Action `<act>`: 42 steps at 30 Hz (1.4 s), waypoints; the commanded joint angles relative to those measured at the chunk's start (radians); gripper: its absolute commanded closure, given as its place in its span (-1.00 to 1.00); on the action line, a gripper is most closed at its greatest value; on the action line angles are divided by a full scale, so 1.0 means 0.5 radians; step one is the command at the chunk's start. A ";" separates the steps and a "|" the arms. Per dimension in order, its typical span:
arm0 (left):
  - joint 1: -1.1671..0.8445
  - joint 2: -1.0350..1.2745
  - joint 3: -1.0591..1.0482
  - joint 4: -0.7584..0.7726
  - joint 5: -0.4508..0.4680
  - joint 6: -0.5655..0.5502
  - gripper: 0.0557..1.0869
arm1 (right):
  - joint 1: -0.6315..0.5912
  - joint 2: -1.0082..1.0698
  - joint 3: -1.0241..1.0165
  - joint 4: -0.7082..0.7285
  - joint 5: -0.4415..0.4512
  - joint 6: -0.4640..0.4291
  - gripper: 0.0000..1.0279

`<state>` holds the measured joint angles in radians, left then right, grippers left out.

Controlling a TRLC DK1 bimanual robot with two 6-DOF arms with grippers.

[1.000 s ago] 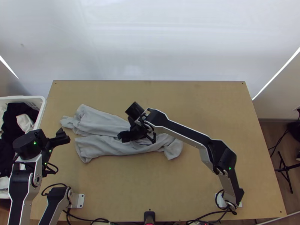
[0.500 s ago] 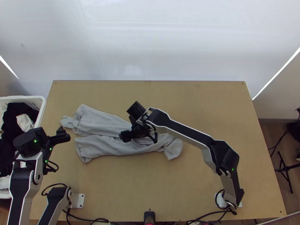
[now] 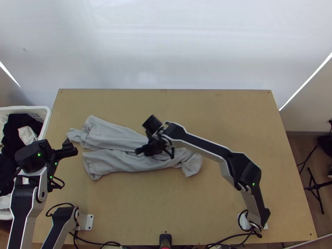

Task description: Fold the t-shirt

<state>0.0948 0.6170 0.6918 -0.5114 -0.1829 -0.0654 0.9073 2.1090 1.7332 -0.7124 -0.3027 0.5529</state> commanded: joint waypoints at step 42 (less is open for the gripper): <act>-0.015 0.352 0.209 0.170 0.041 0.073 -0.92 | -0.256 -1.853 -1.377 0.158 0.835 -0.784 -0.22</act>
<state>0.0788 0.7773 0.7799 -0.4271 -0.1608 -0.0402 0.7647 1.2171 0.9970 -0.8413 0.0067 0.2752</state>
